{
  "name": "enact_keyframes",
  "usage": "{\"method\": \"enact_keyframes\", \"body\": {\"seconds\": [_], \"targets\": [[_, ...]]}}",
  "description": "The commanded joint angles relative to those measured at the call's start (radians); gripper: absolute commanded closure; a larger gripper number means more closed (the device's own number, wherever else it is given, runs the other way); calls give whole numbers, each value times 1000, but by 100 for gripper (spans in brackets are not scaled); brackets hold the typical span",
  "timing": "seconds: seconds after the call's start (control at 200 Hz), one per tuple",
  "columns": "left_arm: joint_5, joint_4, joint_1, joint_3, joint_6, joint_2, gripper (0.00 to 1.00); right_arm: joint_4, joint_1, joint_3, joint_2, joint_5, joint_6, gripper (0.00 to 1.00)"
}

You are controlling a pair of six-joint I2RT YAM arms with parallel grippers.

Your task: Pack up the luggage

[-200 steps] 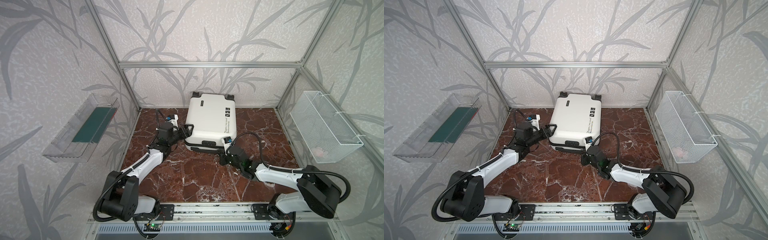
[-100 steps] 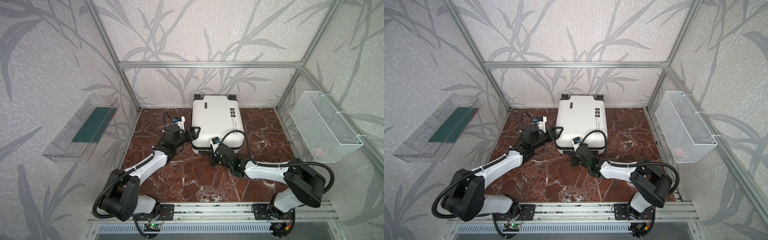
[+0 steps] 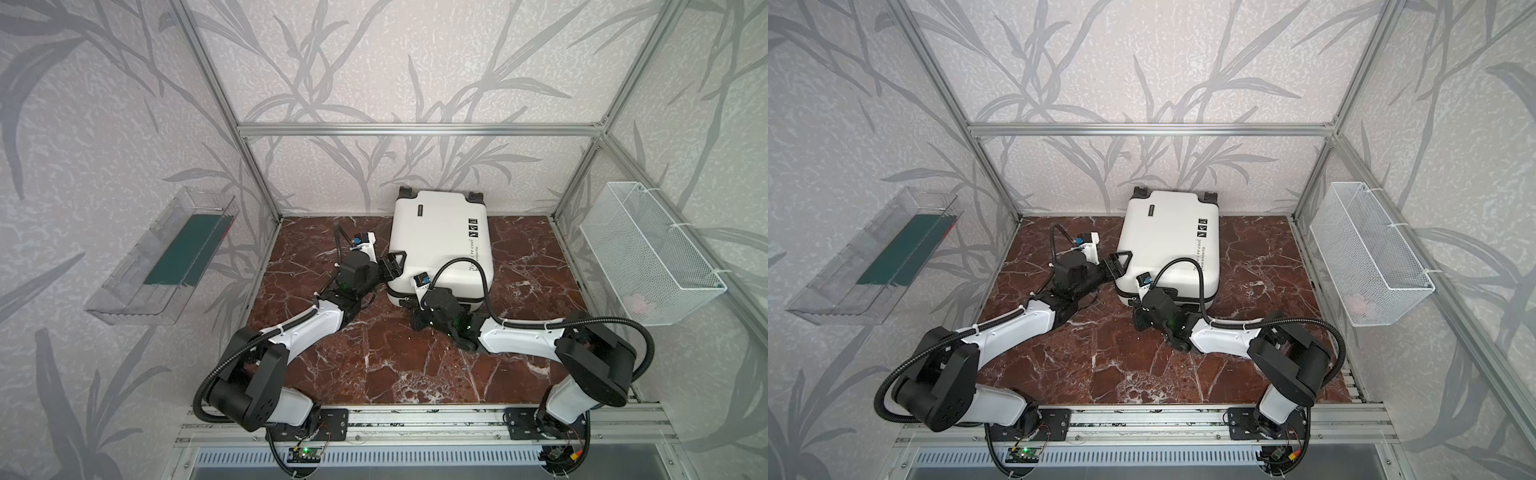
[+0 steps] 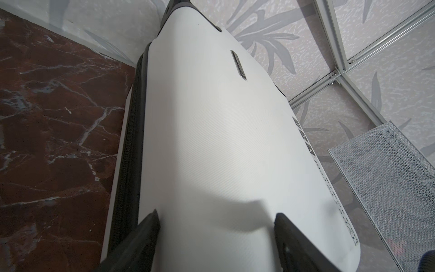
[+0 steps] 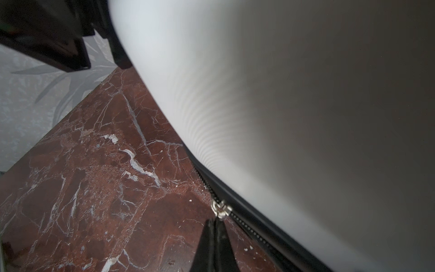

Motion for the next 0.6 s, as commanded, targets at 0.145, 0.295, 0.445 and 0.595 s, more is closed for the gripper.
{"method": "enact_keyframes", "body": {"seconds": [0.145,0.295,0.445,0.595], "targets": [[183,-65,-98,-4,-13,19,23,104,44,7,-3,-115,14,100],[185,-101,-98,9,6,5,23,105,27,-32,-29,-109,16,100],[189,-97,-98,-3,0,-6,23,102,6,-67,-59,-110,19,100],[144,-174,-84,-14,50,-65,20,85,-6,-89,-86,-111,13,100]]}}
